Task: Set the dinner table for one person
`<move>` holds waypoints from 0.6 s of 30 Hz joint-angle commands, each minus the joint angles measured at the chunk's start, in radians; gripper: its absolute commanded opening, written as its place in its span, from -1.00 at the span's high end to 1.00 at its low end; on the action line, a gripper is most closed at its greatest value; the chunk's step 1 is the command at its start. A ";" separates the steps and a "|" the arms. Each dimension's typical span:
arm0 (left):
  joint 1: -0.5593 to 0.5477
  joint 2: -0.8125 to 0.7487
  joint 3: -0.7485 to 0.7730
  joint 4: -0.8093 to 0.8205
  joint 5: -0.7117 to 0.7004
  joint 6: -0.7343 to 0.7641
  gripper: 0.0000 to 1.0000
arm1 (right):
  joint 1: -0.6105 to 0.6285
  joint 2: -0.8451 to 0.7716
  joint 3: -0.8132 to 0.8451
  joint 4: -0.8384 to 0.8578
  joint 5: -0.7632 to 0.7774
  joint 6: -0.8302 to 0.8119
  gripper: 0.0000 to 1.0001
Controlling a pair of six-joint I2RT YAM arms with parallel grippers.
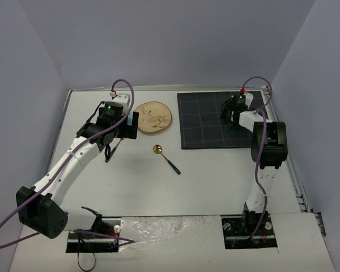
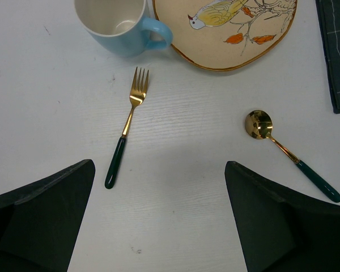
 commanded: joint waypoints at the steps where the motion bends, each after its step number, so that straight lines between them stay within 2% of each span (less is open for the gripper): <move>1: 0.007 -0.025 0.025 0.019 -0.016 -0.011 -0.94 | 0.025 0.001 -0.058 -0.179 -0.019 0.080 -0.98; 9: 0.007 -0.032 0.024 0.019 -0.019 -0.010 -0.94 | 0.030 -0.056 -0.037 -0.177 -0.002 0.025 -1.00; 18: 0.012 -0.046 0.022 0.026 -0.027 -0.010 -0.94 | 0.063 -0.366 0.041 -0.161 -0.173 -0.051 -1.00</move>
